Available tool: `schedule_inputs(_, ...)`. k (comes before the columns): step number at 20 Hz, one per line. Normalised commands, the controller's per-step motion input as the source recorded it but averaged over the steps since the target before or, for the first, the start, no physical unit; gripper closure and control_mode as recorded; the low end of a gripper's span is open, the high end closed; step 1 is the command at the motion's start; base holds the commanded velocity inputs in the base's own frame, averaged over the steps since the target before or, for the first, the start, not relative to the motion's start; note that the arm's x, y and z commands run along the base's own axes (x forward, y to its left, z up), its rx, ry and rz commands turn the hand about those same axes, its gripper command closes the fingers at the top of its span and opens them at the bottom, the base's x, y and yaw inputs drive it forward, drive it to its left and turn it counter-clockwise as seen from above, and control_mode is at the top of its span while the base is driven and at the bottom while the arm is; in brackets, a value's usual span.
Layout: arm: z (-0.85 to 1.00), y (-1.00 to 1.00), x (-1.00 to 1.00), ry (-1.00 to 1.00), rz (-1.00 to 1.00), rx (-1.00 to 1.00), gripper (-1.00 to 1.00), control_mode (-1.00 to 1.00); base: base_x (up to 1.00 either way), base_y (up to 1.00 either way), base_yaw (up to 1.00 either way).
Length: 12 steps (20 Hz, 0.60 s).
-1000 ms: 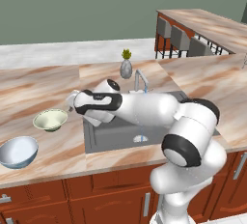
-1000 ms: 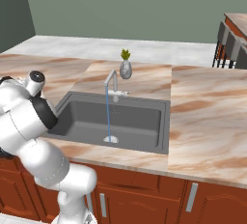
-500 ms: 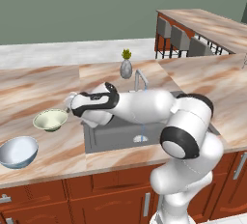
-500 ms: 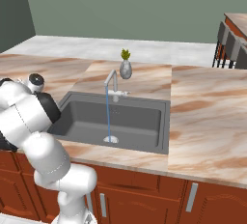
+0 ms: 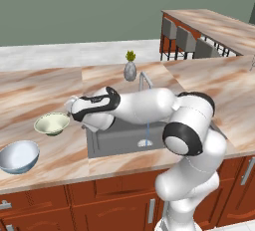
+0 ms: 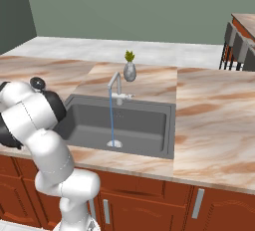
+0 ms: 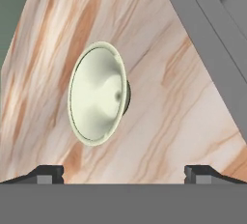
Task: Rinse each bowl for a few seconds and place them down in the sink or on the counter.
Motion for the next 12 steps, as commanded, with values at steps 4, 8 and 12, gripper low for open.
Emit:
schedule_inputs(4,-0.10,0.07,0.12,0.00,0.00,0.00,-1.00,-1.00,0.00,0.00,0.00)
schedule_inputs(8,-0.15,0.15,0.11,0.00,-0.01,0.00,-1.00,-1.00,0.00,0.00,0.00)
schedule_inputs(12,-0.17,0.18,0.11,0.00,-0.01,0.00,-1.00,-1.00,0.00,0.00,0.00)
